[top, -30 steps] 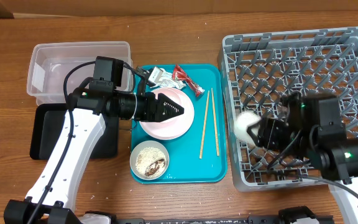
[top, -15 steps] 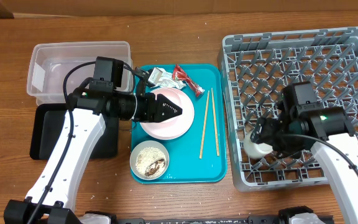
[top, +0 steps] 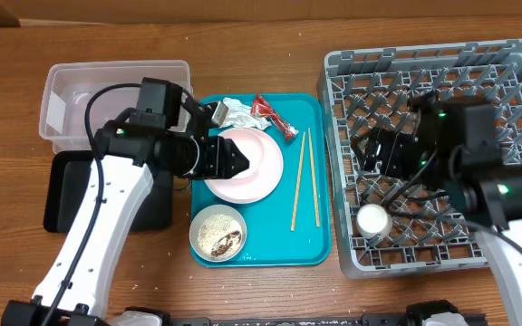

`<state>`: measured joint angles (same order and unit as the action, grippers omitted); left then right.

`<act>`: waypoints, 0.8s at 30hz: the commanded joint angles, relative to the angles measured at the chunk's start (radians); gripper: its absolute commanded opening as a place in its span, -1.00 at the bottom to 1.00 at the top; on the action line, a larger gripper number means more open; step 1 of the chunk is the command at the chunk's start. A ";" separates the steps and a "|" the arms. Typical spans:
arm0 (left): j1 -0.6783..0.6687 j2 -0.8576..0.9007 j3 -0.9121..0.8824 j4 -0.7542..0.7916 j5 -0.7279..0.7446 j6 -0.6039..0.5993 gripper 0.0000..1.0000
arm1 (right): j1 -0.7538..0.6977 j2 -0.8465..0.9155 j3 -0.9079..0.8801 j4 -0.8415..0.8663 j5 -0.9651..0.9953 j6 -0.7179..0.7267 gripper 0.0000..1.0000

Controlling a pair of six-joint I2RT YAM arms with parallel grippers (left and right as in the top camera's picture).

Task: Sort waste into correct bins and load items into the dishwasher
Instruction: 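Place the white cup upside down in the dish rack with right gripper, then grasp the bowl of food scraps with the left gripper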

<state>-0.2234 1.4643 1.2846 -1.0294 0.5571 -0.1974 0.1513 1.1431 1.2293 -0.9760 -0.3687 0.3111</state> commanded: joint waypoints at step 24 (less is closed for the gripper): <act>-0.401 -0.003 -0.178 -0.004 -0.489 -0.295 -0.16 | 0.000 -0.019 0.024 0.019 -0.157 -0.024 0.91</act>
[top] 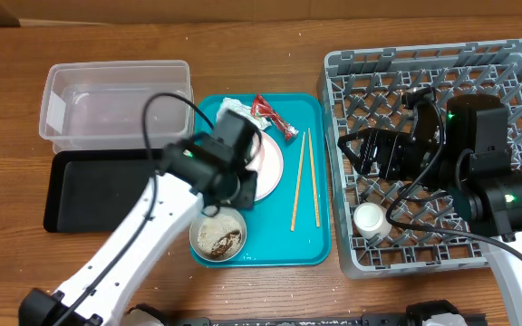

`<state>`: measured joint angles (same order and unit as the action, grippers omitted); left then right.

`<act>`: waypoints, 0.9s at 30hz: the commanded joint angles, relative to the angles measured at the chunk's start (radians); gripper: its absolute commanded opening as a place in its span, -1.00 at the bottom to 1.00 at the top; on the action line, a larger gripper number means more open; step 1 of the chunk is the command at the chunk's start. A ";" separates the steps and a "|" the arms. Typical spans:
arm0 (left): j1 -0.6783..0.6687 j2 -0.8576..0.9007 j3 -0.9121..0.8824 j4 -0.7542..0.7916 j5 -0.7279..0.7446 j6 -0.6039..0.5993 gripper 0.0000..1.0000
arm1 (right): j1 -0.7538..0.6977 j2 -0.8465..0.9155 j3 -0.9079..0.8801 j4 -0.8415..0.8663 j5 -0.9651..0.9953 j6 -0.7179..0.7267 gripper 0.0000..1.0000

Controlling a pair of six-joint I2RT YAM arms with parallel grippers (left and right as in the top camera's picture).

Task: Sort waste into correct bins and load items into the dishwasher
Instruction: 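Grasp the bowl of food scraps with the left gripper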

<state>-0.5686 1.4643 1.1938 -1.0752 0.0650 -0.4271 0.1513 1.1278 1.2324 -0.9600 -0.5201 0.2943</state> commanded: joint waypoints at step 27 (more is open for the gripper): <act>-0.210 0.184 -0.327 0.321 -0.190 -0.224 -0.92 | 0.000 0.051 0.019 -0.018 -0.005 -0.007 0.89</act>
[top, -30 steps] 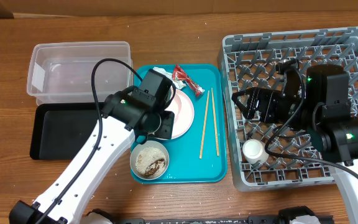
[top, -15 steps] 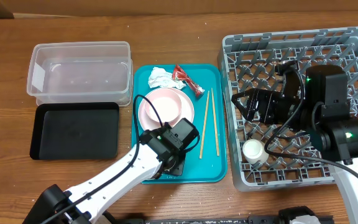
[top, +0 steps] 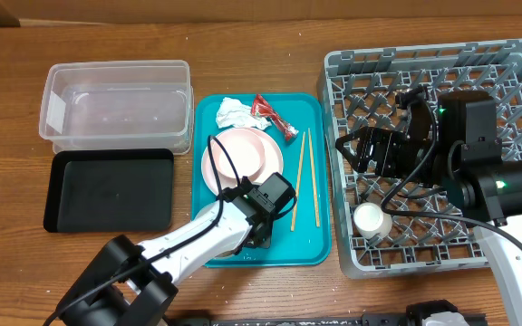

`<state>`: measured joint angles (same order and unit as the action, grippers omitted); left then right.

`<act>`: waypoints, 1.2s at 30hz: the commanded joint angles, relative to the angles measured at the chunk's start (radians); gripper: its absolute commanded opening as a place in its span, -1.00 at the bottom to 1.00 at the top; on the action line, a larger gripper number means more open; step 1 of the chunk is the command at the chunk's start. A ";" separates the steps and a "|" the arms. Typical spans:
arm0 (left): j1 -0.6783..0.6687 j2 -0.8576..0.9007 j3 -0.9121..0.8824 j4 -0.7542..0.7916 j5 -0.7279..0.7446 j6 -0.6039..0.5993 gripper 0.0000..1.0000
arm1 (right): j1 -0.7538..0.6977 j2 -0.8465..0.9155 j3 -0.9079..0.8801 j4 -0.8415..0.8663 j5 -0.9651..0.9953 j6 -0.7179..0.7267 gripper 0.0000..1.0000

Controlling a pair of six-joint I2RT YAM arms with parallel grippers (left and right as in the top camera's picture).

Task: Sort waste into correct bins and load items into the dishwasher
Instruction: 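Grasp the bowl of food scraps with the left gripper, then tip the bowl over the black tray to dump the scraps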

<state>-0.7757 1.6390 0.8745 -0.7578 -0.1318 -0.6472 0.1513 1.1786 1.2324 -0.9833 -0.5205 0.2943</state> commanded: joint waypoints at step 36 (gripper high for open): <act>1.286 -0.192 0.121 -0.254 1.343 0.895 -0.91 | 0.000 0.000 0.019 -0.003 -0.005 -0.006 0.89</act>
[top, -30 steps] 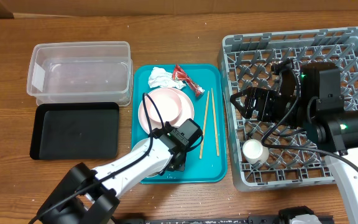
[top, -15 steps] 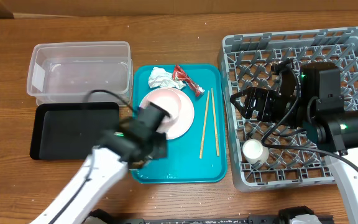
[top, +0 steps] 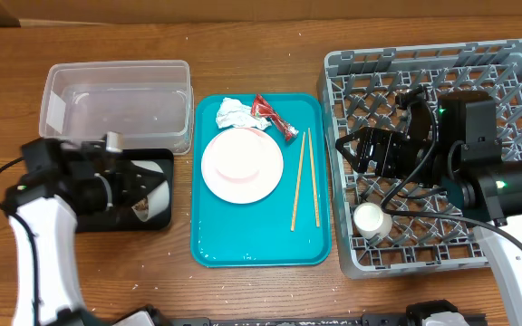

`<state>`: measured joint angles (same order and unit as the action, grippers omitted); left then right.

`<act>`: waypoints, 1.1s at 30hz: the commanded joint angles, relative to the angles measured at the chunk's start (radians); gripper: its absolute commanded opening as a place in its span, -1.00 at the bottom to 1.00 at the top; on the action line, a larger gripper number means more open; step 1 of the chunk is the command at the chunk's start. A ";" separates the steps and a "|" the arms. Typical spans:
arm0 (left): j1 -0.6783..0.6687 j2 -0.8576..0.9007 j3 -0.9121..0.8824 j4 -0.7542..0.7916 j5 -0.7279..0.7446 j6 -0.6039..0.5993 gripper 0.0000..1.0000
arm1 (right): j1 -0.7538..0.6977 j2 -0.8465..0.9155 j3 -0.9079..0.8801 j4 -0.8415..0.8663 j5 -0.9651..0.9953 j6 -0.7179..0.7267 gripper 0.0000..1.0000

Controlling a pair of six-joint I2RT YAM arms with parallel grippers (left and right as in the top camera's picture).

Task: Sort waste into correct bins and load items into the dishwasher
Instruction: 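Tip the bowl over the black tray to dump the scraps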

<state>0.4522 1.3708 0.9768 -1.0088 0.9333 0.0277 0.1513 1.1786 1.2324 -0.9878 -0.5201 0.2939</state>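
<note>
My left gripper is over the black tray at the left, shut on the small bowl, which is tipped on its side. On the teal tray lie a pink plate, two chopsticks, a crumpled white napkin and a red wrapper. My right gripper hovers over the left part of the grey dish rack; it looks open and holds nothing. A white cup stands in the rack's front left corner.
A clear plastic bin stands behind the black tray. The dish rack fills the right side of the table. The wooden table edge runs along the front.
The bowl has left the front left of the teal tray. My left gripper now holds it tipped over the black tray. The right arm has not moved.
My left gripper was over the pink plate, with the bowl of scraps at the tray's front left. It then stood nearer the bowl, then right at it. Now the bowl is held over the black tray. The right gripper stayed over the rack near the cup.
</note>
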 commanded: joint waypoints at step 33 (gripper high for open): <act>0.208 0.418 0.019 -0.169 0.649 0.433 -0.92 | 0.000 0.000 0.019 -0.002 -0.006 -0.006 0.89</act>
<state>0.6590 1.7836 0.9791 -1.1419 1.5547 0.4118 0.1513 1.1786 1.2324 -0.9890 -0.5198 0.2943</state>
